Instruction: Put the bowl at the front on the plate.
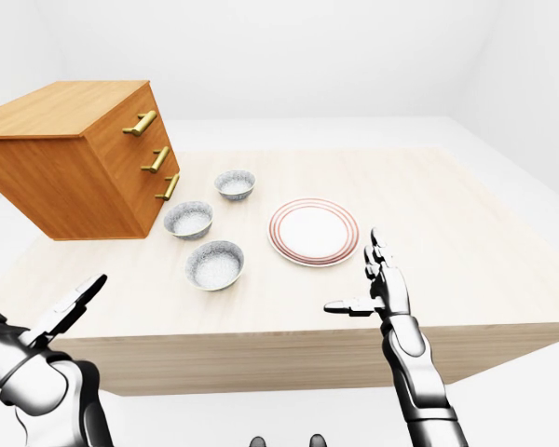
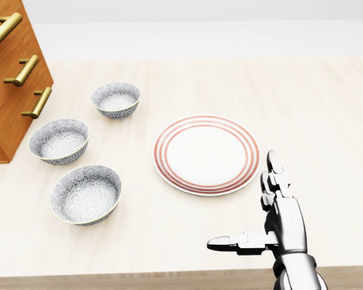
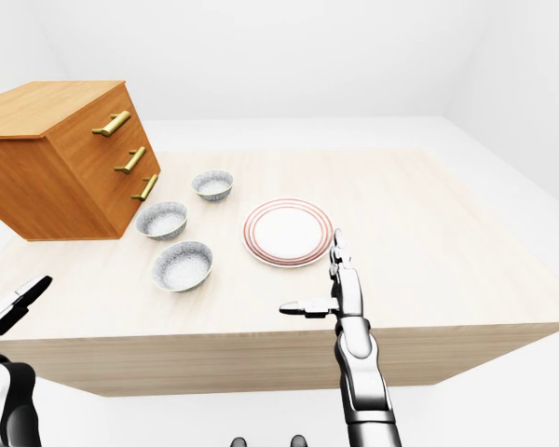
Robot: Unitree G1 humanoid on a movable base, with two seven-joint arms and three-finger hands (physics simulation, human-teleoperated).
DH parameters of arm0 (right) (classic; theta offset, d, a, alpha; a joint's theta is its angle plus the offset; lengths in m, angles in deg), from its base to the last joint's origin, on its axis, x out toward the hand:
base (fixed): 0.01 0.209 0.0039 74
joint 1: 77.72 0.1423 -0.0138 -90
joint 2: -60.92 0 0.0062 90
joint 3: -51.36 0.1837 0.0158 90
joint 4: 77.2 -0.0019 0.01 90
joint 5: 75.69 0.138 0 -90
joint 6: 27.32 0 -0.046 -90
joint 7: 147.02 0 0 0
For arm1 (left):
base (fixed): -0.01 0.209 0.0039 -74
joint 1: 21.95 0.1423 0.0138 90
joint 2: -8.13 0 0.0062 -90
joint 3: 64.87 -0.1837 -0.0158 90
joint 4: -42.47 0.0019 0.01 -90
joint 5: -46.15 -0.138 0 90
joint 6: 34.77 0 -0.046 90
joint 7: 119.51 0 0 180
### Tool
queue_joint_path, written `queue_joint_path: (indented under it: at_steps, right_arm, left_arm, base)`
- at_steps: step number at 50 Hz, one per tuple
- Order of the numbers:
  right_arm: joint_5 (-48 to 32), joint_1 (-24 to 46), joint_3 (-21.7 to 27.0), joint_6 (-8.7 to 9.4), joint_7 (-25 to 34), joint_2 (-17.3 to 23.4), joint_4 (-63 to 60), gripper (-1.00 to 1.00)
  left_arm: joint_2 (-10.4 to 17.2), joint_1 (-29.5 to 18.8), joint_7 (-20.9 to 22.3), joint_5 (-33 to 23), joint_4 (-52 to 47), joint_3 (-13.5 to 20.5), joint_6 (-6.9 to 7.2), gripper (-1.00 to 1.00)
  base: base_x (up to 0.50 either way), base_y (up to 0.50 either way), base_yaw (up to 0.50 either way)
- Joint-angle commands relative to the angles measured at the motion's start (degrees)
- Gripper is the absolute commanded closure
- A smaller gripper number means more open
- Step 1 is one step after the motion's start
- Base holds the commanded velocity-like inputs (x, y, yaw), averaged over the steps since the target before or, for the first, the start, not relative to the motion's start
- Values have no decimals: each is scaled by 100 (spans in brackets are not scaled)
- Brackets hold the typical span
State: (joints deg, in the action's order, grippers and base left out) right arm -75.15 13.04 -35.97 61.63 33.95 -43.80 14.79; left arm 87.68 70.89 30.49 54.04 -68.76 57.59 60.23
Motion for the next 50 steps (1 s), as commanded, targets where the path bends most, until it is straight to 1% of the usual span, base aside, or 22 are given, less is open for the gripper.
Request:
queue_joint_path:
  at_steps: [1,3,6,8,10,12,14,15,18,19,22,23,24,27,50]
  right_arm:
    - [-35,3,7,64,-68,3,-19,-100]
    - [-43,24,22,122,-98,7,-8,-100]
    - [-27,18,26,118,-94,7,-28,-100]
    - [-29,-3,-3,206,-87,-4,-154,-100]
    - [-25,36,15,138,-74,9,-17,-100]
    - [-40,24,13,163,-99,4,-39,-100]
    - [-23,47,48,13,-95,18,118,-100]
    - [-19,51,49,7,-95,19,131,-100]
    - [-37,34,30,118,-116,13,21,-100]
    - [-96,16,32,95,-173,17,-27,-100]
    - [-69,-51,55,190,-190,8,-210,-100]
    - [-78,-50,58,167,-199,9,-177,-100]
    - [-58,-30,74,101,-189,13,-83,-100]
    - [-39,16,58,165,-153,22,-57,-100]
    - [-41,18,58,167,-151,21,-56,-100]
  left_arm:
    - [44,179,0,-38,136,351,0,-100]
    - [22,182,0,-10,332,402,0,-100]
    - [-10,253,0,35,402,459,0,-100]
    - [-61,350,0,114,278,531,0,-100]
    - [-77,374,0,77,328,564,0,-100]
    - [-84,387,0,193,356,599,0,-100]
    - [-51,329,0,220,505,578,0,-100]
    - [-35,304,0,248,591,566,0,-100]
    - [-14,312,0,237,712,498,0,-100]
    - [-15,339,0,235,626,501,0,-100]
    - [-6,299,0,207,691,472,0,-100]
    - [-9,317,0,208,655,466,0,-100]
    - [-11,331,0,192,646,458,0,-100]
    - [-74,445,0,171,339,499,0,-100]
    - [-123,413,55,117,320,549,0,-100]
  base:
    - [0,0,0]
    - [0,0,0]
    - [0,0,0]
    - [0,0,0]
    - [0,0,0]
    - [0,0,0]
    - [0,0,0]
    - [0,0,0]
    - [0,0,0]
    - [0,0,0]
    - [0,0,0]
    - [0,0,0]
    - [0,0,0]
    - [0,0,0]
    - [0,0,0]
